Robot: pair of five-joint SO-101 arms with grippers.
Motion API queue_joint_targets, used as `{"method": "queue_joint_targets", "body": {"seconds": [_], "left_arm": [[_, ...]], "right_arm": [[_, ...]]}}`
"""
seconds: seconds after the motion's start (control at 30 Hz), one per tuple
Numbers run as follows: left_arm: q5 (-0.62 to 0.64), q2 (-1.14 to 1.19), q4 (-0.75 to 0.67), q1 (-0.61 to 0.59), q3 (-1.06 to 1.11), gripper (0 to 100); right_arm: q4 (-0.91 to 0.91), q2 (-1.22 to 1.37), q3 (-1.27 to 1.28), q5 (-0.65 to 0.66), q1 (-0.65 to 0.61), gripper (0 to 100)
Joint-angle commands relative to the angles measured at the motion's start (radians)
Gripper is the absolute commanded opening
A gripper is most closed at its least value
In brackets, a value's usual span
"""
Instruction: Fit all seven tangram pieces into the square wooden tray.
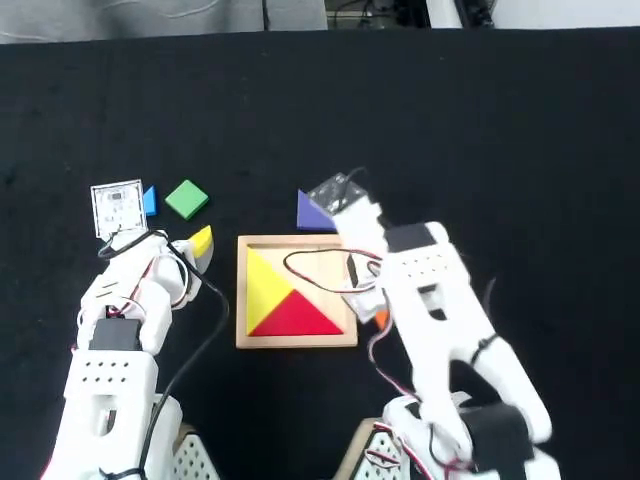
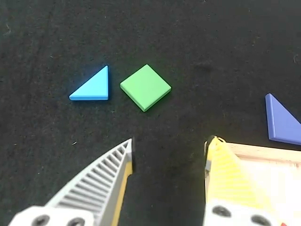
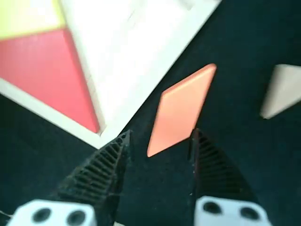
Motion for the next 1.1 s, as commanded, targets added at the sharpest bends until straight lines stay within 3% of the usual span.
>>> {"method": "queue_joint_targets", "body": {"seconds": [0.0,0.2,0.73,1.07], "left_arm": [[0.006,-0.017,-0.017,0.008,-0.008,25],[0.006,-0.017,-0.017,0.008,-0.007,25],[0.006,-0.015,-0.017,0.012,-0.007,25],[0.006,-0.015,-0.017,0.012,-0.007,25]], "right_arm": [[-0.089,0.091,-0.007,0.032,-0.005,19.3],[-0.1,0.156,-0.033,0.054,-0.005,15.2],[-0.127,0.232,-0.068,0.115,0.103,15.6],[-0.12,0.242,-0.168,0.11,0.307,15.5]]}}
